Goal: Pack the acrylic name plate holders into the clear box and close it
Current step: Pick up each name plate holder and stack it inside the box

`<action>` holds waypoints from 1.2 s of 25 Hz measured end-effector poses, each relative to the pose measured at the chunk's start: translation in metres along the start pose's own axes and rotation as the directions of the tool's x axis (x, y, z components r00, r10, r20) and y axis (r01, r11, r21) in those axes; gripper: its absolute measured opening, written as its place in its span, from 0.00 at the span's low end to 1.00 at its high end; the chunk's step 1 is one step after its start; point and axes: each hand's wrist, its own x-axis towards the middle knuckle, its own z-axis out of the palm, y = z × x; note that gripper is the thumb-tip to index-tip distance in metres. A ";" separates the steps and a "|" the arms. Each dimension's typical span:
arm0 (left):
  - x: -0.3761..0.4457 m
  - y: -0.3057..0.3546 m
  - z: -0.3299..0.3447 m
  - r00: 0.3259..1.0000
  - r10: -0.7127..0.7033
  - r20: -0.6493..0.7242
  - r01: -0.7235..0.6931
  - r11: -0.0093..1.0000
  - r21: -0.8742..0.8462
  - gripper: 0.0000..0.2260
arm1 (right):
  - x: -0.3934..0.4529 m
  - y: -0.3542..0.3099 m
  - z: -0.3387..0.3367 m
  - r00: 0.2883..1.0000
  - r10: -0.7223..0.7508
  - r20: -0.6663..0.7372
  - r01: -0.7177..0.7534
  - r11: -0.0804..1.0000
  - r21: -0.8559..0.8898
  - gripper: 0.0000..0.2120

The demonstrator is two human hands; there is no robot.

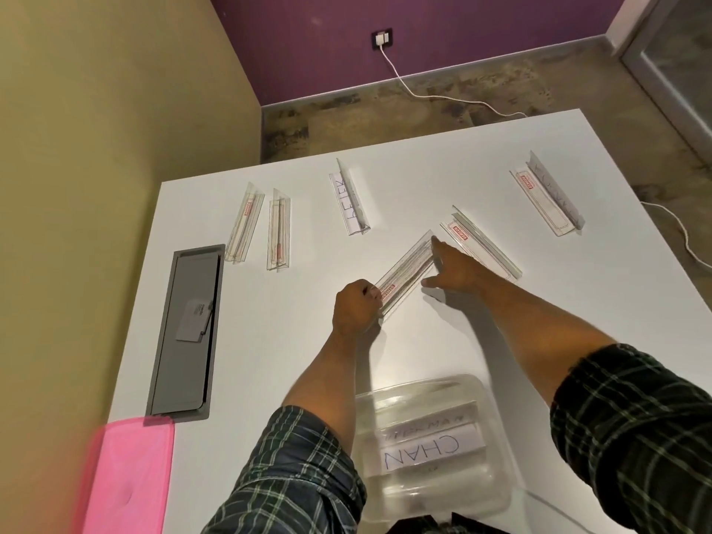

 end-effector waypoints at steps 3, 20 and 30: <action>-0.007 0.010 -0.013 0.999 -0.006 -0.038 0.000 0.990 -0.141 0.10 | -0.013 0.001 -0.005 0.999 -0.035 -0.030 0.033 0.997 -0.063 0.52; -0.107 0.012 -0.066 0.974 -0.218 0.057 0.224 0.903 -0.366 0.11 | -0.152 -0.004 -0.003 0.916 -0.344 -0.206 0.212 0.851 -0.481 0.35; -0.144 -0.020 -0.077 0.891 -0.336 0.304 0.395 0.906 -0.155 0.05 | -0.192 0.003 0.005 0.768 -0.637 0.061 0.486 0.519 -0.703 0.34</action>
